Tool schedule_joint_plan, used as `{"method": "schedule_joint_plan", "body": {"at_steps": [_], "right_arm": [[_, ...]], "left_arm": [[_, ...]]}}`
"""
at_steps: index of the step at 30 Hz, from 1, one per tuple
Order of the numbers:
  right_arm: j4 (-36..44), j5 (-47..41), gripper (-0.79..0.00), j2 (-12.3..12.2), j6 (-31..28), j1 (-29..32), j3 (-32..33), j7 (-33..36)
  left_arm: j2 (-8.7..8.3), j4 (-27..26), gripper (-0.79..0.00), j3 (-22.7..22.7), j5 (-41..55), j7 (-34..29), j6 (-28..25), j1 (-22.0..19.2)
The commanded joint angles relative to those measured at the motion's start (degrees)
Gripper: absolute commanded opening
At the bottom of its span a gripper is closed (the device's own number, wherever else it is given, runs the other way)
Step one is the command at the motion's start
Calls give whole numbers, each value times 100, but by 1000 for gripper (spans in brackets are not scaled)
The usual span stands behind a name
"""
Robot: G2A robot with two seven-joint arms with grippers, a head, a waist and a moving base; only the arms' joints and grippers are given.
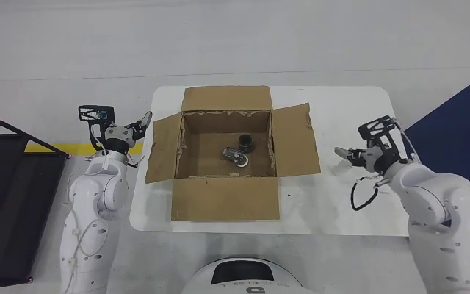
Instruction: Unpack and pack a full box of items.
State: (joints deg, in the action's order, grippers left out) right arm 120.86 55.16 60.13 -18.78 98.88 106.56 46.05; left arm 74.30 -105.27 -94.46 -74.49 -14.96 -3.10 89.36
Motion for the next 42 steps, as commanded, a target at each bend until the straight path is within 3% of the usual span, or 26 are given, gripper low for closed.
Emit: {"method": "schedule_joint_plan", "body": {"at_steps": [1, 4, 8, 11, 16, 24, 42], "right_arm": [[309, -133, -31, 19, -102, 247, 262, -659], [649, -310, -95, 32, -673, 394, 366, -1543], [838, -144, -83, -16, -1320, -73, -108, -1608], [667, -54, -6, -56, -1601, -967, -944, -1165], [-488, -308, 0, 11, -1765, -2925, -2637, -536], [-2820, -1091, 0, 426, -1980, -5355, -4633, -1077], [-2820, -1091, 0, 426, -1980, -5355, -4633, -1077]], "left_arm": [[0, 0, 0, 0, 0, 0, 0, 0], [0, 0, 0, 0, 0, 0, 0, 0], [0, 0, 0, 0, 0, 0, 0, 0], [0, 0, 0, 0, 0, 0, 0, 0], [0, 0, 0, 0, 0, 0, 0, 0], [0, 0, 0, 0, 0, 0, 0, 0], [0, 0, 0, 0, 0, 0, 0, 0]]}}
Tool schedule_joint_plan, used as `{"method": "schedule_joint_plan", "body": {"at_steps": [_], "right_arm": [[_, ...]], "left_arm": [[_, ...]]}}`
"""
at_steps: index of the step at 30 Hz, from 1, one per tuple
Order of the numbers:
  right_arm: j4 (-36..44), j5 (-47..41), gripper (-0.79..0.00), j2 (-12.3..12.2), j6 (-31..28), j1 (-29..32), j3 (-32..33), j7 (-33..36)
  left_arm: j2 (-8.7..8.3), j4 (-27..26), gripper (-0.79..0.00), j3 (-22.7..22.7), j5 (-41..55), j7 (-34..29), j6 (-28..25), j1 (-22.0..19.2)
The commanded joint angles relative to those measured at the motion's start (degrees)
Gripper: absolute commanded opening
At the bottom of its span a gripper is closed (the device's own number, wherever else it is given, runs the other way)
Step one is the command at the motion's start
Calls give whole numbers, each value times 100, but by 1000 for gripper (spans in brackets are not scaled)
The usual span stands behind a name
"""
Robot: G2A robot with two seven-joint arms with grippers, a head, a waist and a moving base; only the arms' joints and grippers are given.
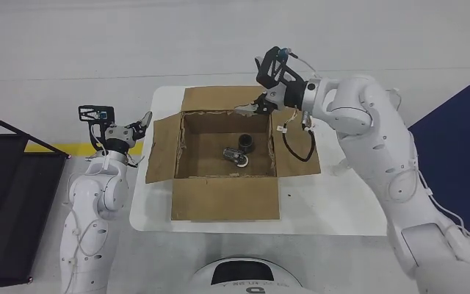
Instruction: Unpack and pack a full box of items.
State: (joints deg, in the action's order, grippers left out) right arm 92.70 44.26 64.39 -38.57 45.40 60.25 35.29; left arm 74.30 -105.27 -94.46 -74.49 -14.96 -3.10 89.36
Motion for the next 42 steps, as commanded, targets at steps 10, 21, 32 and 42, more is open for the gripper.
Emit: {"method": "schedule_joint_plan", "body": {"at_steps": [10, 21, 32, 42], "right_arm": [[-478, -510, 0, 234, 700, -328, -1096, 1201], [-781, -816, -376, 411, 1609, -493, -1620, 1919], [-994, -391, -409, 347, 2305, -417, -1548, 2824], [-1638, -99, -419, 513, 2412, -721, -1936, 2946]], "left_arm": [[0, 0, 0, 0, 0, 0, 0, 0], [0, 0, 0, 0, 0, 0, 0, 0], [0, 0, 0, 0, 0, 0, 0, 0], [0, 0, 0, 0, 0, 0, 0, 0]]}}
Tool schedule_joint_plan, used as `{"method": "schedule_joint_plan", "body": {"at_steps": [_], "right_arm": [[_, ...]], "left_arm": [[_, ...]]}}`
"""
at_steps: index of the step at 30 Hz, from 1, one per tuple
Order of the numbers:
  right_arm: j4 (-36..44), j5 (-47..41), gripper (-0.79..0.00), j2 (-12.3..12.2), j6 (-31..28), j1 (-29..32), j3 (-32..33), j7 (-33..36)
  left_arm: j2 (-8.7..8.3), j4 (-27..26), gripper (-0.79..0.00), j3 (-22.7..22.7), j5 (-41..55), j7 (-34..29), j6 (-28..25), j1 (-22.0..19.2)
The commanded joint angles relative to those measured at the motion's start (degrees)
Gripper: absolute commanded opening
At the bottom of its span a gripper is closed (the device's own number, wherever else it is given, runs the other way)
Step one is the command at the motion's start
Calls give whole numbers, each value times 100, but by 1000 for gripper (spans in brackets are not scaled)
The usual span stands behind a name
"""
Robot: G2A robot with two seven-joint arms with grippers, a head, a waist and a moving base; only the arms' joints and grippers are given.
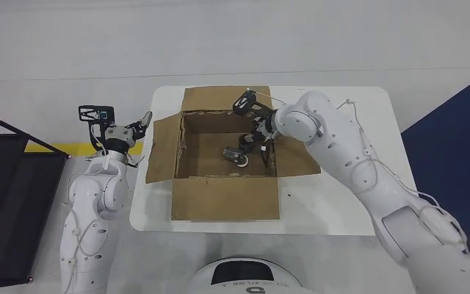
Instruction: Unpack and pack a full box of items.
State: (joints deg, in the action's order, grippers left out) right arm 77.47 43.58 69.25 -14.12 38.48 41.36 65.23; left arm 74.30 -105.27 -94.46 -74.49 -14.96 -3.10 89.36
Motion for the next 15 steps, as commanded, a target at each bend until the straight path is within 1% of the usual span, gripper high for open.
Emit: {"method": "schedule_joint_plan", "body": {"at_steps": [1, 8, 15], "right_arm": [[-217, -45, -422, 55, -66, -59, -100, -88], [-745, -77, -428, 262, -120, -256, -437, -313], [-1092, 242, -443, 461, 116, -428, -760, -394]], "left_arm": [[0, 0, 0, 0, 0, 0, 0, 0], [0, 0, 0, 0, 0, 0, 0, 0], [0, 0, 0, 0, 0, 0, 0, 0]]}}
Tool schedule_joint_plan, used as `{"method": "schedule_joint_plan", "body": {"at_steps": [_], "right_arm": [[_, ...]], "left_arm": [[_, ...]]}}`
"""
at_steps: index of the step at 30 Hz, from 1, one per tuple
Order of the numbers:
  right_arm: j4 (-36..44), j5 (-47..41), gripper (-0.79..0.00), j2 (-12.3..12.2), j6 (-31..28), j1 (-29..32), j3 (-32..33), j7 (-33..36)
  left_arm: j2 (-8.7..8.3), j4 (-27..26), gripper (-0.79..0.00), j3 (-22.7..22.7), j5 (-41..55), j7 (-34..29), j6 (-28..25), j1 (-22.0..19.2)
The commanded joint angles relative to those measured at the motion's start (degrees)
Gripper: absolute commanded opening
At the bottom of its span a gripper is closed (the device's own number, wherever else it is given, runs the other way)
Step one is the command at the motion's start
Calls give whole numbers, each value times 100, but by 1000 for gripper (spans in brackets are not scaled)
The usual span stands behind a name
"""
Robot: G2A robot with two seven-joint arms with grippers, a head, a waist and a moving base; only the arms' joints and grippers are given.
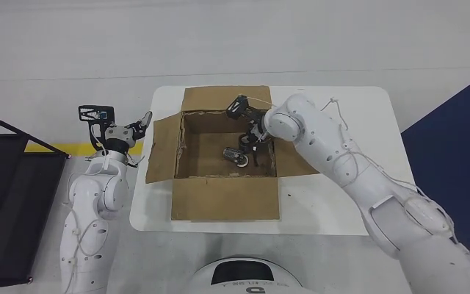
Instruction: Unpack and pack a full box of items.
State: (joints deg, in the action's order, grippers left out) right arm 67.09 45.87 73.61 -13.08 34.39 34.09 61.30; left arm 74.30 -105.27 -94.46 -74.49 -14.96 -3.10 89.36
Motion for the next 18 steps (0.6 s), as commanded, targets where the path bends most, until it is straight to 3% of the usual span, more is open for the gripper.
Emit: {"method": "schedule_joint_plan", "body": {"at_steps": [1, 9, 10, 12, 13, 18], "right_arm": [[-104, 20, -443, 53, 28, -40, -65, 4], [-468, 135, -508, 251, 76, -202, -272, 28], [-510, 141, -542, 274, 79, -217, -288, 14], [-610, 154, -686, 319, 77, -243, -319, -21], [-663, 182, -714, 343, 78, -258, -346, -24], [-919, 190, -714, 486, 22, -345, -474, 16]], "left_arm": [[0, 0, 0, 0, 0, 0, 0, 0], [0, 0, 0, 0, 0, 0, 0, 0], [0, 0, 0, 0, 0, 0, 0, 0], [0, 0, 0, 0, 0, 0, 0, 0], [0, 0, 0, 0, 0, 0, 0, 0], [0, 0, 0, 0, 0, 0, 0, 0]]}}
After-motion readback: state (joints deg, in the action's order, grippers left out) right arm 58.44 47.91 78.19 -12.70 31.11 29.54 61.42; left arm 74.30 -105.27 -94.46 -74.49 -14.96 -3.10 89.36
